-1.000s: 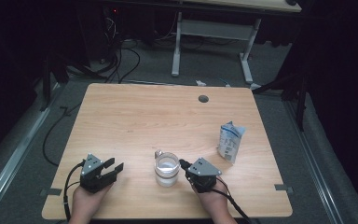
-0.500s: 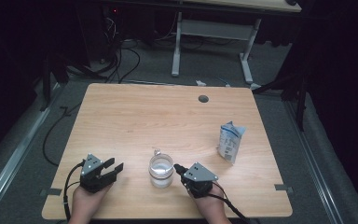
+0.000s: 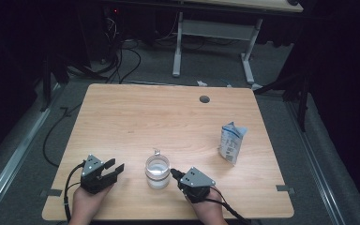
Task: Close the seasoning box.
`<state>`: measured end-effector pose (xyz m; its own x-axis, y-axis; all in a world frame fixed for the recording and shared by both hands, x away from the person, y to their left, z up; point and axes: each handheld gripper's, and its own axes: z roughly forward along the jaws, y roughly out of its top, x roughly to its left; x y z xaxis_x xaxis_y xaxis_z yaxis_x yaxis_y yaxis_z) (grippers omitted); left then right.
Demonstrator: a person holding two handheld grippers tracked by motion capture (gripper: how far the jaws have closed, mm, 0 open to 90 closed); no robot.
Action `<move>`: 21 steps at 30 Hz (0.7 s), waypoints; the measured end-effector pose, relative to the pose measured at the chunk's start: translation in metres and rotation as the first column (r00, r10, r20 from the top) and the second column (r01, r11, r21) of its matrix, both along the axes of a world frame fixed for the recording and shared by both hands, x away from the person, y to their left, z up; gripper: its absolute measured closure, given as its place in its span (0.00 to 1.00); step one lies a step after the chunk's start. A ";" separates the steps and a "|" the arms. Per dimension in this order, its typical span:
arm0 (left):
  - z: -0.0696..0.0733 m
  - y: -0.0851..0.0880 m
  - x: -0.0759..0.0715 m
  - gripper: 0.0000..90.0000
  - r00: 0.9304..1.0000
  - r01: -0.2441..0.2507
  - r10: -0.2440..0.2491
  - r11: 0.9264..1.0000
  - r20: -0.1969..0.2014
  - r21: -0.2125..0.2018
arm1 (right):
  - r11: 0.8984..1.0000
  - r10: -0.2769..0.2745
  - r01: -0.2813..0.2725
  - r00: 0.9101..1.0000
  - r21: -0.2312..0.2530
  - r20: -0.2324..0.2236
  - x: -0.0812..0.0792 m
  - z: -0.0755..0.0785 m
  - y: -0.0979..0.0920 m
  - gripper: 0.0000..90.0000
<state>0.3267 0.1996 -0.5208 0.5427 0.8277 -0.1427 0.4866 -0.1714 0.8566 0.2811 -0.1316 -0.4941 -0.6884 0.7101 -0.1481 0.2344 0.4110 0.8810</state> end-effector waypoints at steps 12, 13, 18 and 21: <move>0.000 0.000 0.000 0.59 1.000 0.001 -0.001 1.000 0.002 0.004 | 1.000 0.020 -0.020 1.000 0.006 0.004 -0.006 0.001 0.006 1.00; 0.000 0.000 0.000 0.60 1.000 0.001 -0.001 1.000 0.002 0.004 | 1.000 0.020 -0.020 1.000 0.006 0.004 -0.006 0.001 0.006 1.00; 0.001 0.001 -0.001 0.59 1.000 -0.002 0.002 1.000 0.008 0.007 | 1.000 0.021 -0.021 1.000 0.004 0.012 -0.006 0.002 0.004 1.00; 0.001 0.002 -0.001 0.60 1.000 -0.007 0.007 1.000 0.008 0.000 | 1.000 0.001 -0.001 1.000 0.006 0.014 -0.002 0.004 -0.002 0.99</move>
<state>0.3260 0.2020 -0.5199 0.5377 0.8317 -0.1381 0.4811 -0.1682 0.8604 0.2795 -0.1337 -0.4906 -0.6871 0.7102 -0.1533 0.2218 0.4059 0.8866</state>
